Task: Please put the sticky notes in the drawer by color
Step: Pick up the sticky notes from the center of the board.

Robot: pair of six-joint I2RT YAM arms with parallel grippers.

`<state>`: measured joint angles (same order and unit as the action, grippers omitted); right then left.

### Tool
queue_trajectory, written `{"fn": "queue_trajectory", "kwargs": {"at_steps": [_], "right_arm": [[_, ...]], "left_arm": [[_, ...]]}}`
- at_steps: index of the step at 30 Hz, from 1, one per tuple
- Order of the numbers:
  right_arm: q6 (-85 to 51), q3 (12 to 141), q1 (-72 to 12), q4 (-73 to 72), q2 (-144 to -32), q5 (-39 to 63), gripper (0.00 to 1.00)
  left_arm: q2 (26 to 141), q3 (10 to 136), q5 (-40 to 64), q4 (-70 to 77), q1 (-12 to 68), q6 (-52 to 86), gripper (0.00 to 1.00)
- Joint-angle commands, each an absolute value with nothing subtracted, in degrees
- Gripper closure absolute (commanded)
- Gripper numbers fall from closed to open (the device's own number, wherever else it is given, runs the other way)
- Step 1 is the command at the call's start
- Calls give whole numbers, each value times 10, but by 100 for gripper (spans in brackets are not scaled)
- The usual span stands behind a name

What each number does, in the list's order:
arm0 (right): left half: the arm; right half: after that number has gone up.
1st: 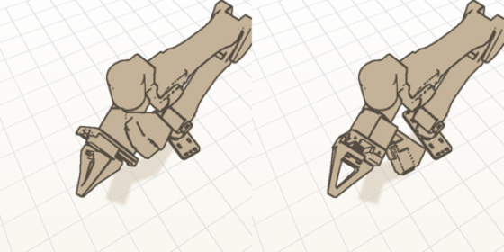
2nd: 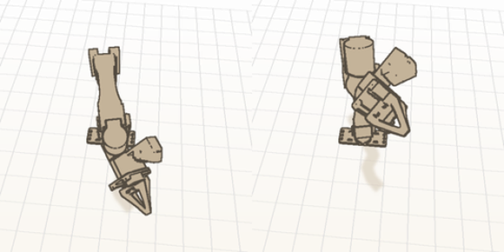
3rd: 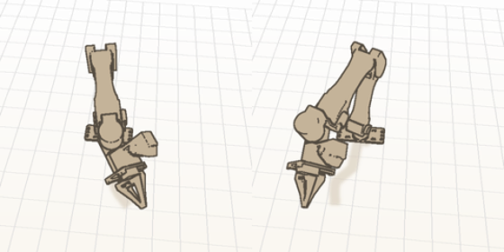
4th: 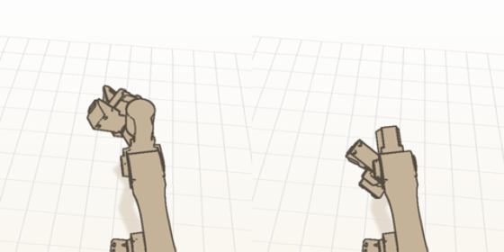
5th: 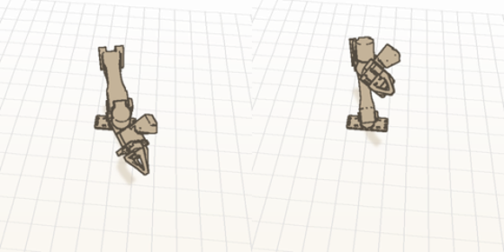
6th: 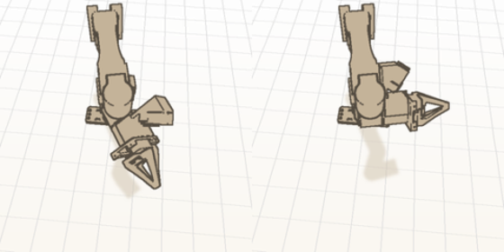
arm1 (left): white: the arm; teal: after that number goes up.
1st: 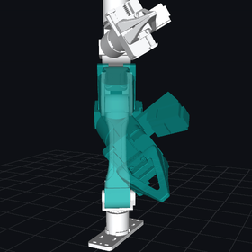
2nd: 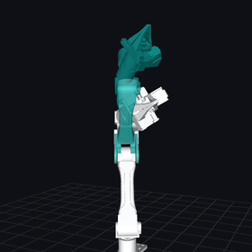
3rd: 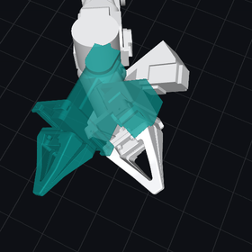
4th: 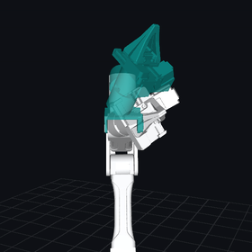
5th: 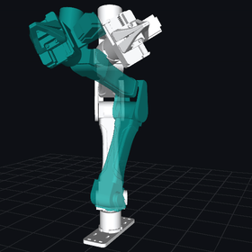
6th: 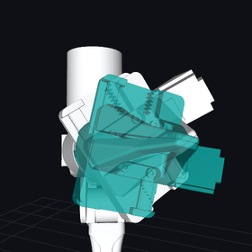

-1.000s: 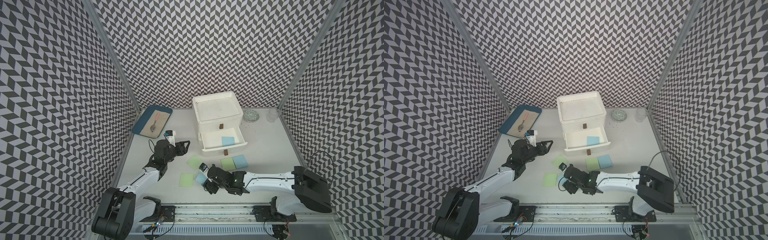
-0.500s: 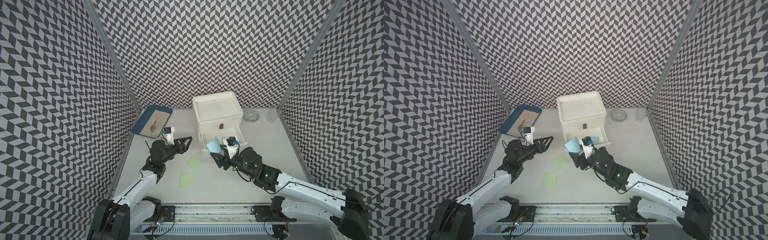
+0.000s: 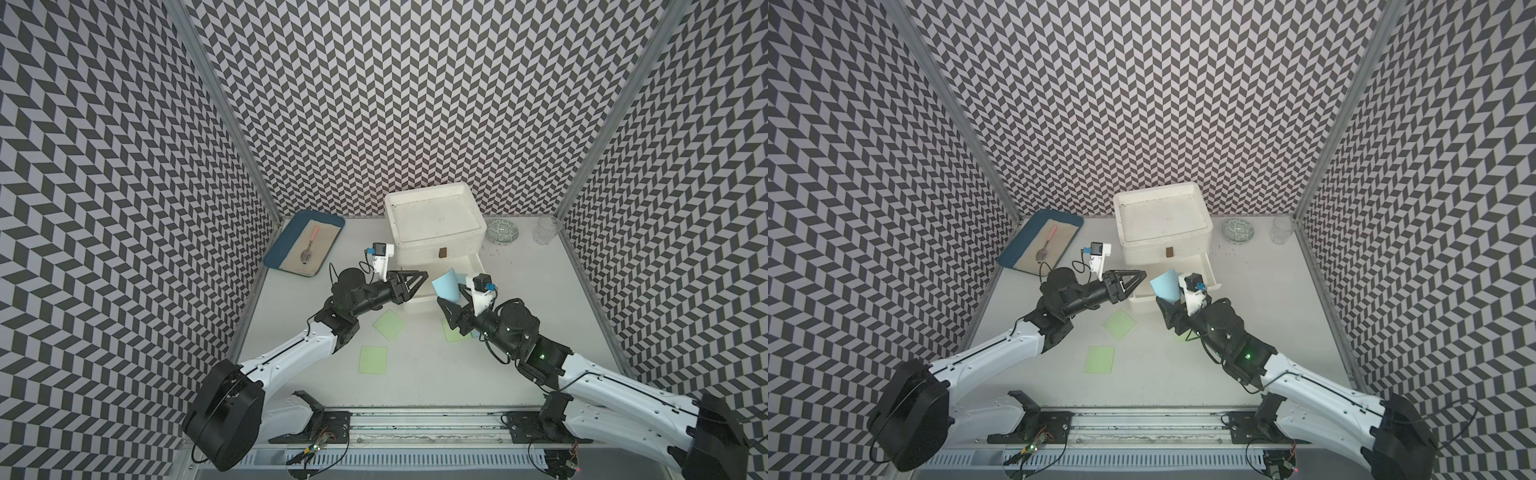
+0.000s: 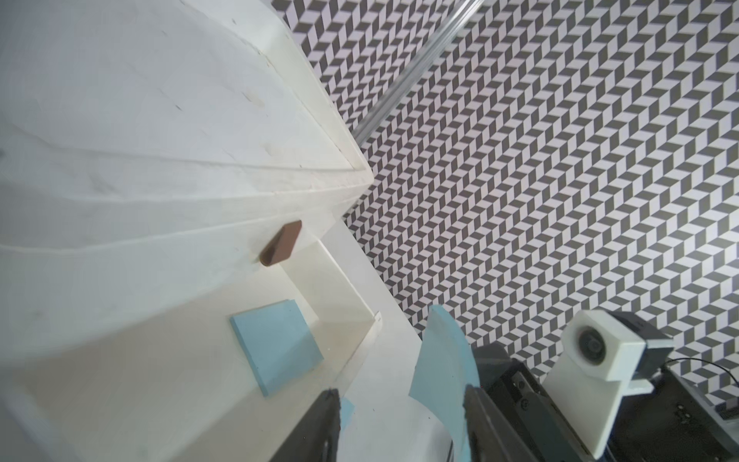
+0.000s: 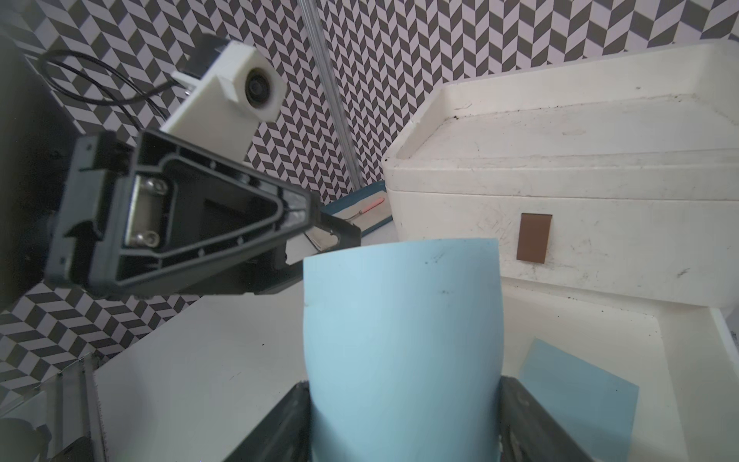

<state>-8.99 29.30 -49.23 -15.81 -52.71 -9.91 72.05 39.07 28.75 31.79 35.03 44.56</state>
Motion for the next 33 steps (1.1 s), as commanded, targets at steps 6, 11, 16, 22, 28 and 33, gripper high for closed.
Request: {"fn": "queue_trajectory", "kwargs": {"at_steps": [6,11,16,22,28,33], "right_arm": [[-87,266,-476,-206,-497,-121,27],[-87,264,-472,-203,-493,-130,27],[-99,253,-451,-203,-486,-130,27],[-111,248,-434,-208,-487,-115,27],[-112,251,-432,-207,-498,-104,27],[-112,246,-432,-214,-494,-103,27]], "left_arm": [[768,449,271,326,396,430,54],[786,469,267,314,406,425,53],[768,471,238,296,405,414,53],[757,469,234,298,408,402,52],[779,469,245,314,422,403,53],[804,476,260,331,431,412,54]]}}
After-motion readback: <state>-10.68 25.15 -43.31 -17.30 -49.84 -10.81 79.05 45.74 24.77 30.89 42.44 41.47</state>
